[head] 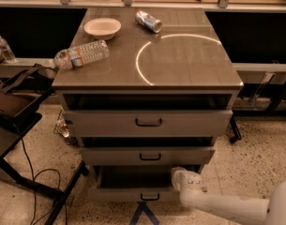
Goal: Open bottom drawer
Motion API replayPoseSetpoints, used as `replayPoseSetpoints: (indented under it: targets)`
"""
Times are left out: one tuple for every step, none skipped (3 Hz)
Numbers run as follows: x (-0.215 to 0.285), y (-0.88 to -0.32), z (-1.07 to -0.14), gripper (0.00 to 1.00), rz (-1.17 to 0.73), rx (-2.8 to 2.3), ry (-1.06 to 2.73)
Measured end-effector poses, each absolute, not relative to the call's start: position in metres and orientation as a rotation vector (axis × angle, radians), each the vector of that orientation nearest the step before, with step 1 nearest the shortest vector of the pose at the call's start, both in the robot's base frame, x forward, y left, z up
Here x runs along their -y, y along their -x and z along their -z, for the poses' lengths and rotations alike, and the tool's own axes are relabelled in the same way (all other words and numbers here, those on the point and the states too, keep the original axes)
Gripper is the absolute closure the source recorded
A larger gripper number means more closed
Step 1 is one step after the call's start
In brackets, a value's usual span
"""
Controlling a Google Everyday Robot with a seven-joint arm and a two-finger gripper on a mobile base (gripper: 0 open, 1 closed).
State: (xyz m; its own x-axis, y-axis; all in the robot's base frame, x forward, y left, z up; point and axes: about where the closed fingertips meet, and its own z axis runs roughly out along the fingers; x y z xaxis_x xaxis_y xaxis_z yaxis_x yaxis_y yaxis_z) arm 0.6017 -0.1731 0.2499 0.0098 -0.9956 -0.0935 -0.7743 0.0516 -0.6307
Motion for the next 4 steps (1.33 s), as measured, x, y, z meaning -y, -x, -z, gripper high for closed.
replayPoseSetpoints:
  targets:
    - [0.178, -0.619, -0.235, 1.0, 0.513, -1.821, 1.762]
    - [0.192, -0.63, -0.196, 1.0, 0.449, -1.886, 1.749]
    - [0.203, -0.633, -0.168, 1.0, 0.399, -1.932, 1.736]
    - [0.213, -0.622, -0.133, 1.0, 0.332, -1.988, 1.713]
